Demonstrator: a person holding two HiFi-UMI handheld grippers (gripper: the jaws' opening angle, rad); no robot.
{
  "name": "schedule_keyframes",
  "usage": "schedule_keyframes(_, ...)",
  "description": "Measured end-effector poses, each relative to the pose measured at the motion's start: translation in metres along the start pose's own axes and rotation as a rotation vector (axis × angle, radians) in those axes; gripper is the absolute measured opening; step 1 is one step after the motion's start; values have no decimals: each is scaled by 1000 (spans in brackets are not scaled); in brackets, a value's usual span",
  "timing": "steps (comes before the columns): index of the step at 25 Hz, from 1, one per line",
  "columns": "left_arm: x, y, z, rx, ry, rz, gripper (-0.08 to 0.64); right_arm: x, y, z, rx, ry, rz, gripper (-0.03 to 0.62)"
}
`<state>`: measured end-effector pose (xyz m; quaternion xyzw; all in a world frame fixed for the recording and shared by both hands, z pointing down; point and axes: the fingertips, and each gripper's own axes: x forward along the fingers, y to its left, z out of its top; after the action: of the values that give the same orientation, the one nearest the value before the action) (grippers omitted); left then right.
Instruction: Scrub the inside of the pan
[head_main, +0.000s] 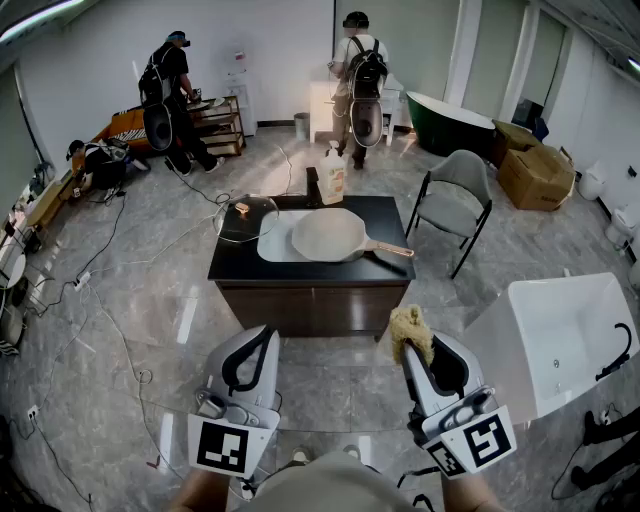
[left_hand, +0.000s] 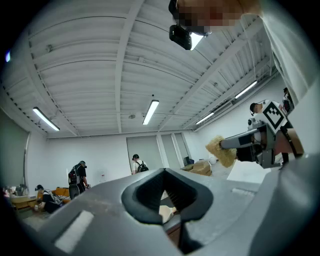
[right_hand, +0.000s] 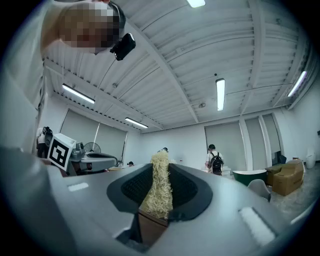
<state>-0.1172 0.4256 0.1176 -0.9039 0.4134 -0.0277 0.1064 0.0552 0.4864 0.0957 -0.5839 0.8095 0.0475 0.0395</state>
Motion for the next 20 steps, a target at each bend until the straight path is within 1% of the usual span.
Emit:
schedule_keyframes(6,9,-8,-1,62,23,8,2,-1,-8,-3,43,-3,25,100)
schedule_keyframes(9,13,-10,-1,93,24,11,2,-1,-10,-4,46,-5,30,101)
schedule_keyframes(18,20,-28,-5,21,50,18,2,-14,-31,-7,43,6,27,101)
schedule_keyframes(20,24,-34,-5,15,44,15,2,-17,-37,-10,44,6,27,101)
